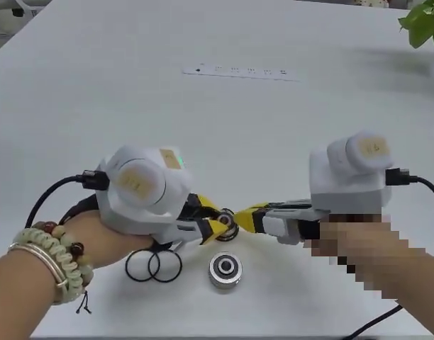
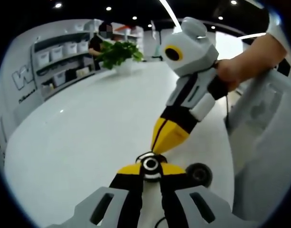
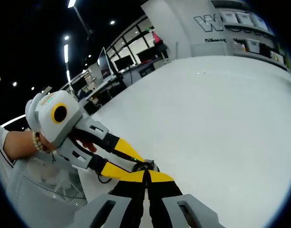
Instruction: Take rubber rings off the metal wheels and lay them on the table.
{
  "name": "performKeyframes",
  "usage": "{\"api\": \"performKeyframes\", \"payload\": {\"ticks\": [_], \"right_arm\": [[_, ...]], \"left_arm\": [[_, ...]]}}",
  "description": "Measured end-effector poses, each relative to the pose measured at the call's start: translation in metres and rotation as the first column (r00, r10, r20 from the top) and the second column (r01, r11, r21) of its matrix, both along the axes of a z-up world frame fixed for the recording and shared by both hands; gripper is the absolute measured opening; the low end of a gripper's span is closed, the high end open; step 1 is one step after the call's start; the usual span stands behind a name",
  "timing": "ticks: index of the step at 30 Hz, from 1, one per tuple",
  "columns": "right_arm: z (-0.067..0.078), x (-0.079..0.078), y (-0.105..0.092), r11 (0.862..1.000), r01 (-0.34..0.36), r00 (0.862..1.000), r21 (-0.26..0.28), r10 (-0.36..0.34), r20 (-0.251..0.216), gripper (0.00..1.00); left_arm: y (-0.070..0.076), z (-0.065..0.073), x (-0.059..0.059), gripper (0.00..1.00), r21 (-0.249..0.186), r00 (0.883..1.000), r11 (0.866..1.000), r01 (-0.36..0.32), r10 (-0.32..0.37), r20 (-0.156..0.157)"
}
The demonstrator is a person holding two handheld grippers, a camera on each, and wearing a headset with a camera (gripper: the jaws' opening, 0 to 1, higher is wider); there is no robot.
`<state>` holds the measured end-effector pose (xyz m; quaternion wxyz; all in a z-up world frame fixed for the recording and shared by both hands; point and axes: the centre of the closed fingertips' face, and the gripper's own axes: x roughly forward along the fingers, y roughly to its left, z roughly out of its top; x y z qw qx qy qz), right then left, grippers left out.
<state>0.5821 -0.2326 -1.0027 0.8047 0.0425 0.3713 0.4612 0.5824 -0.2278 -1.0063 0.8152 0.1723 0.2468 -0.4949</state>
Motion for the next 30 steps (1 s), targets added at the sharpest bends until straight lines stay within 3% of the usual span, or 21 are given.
{"api": "performKeyframes", "payload": {"ticks": [13,14,15,16,18,19,21,23,26,30], "right_arm": [[0.007,-0.007,0.004,0.999,-0.013,1.000,0.048,0.013,-0.012,0.00],[0.009,-0.008,0.005,0.998,-0.009,1.000,0.062,0.010,-0.014,0.00],[0.022,-0.009,0.014,0.987,-0.004,0.999,0.159,0.009,-0.033,0.00],[0.032,-0.009,0.018,0.976,0.015,0.998,0.217,-0.001,-0.065,0.00],[0.021,0.000,0.008,0.997,0.014,1.000,0.082,-0.016,0.025,0.00],[0.018,-0.001,0.009,0.998,0.008,0.999,0.069,-0.010,0.034,0.00],[0.010,-0.003,0.005,0.997,0.030,0.999,0.064,-0.028,-0.030,0.00],[0.002,-0.003,0.000,1.000,0.018,1.000,0.011,-0.018,-0.011,0.00],[0.004,-0.004,0.002,1.000,0.023,1.000,0.013,-0.022,-0.016,0.00],[0.009,-0.004,0.006,0.999,0.030,0.999,0.026,-0.029,-0.016,0.00]], "left_arm": [[-0.002,0.000,-0.003,0.13,0.005,1.000,1.000,0.009,-0.009,0.014],[-0.002,0.000,-0.003,0.13,0.005,1.000,1.000,0.010,-0.010,0.015],[-0.003,0.000,-0.003,0.13,0.004,1.000,1.000,0.013,-0.013,0.015],[-0.003,-0.001,-0.003,0.13,0.006,1.000,1.000,0.012,-0.012,0.019],[-0.002,0.000,-0.002,0.12,0.014,1.000,1.000,0.011,-0.011,0.028],[-0.003,-0.001,-0.002,0.12,0.015,1.000,1.000,0.011,-0.012,0.029],[-0.002,-0.001,-0.002,0.12,0.015,1.000,1.000,0.007,-0.008,0.027],[-0.001,0.000,-0.002,0.10,0.029,0.999,1.000,0.011,-0.012,0.034],[-0.002,0.005,-0.005,0.06,0.031,0.999,0.999,0.023,-0.024,0.041],[-0.006,0.023,-0.008,0.15,-0.036,0.999,0.999,0.040,-0.039,0.027]]}}
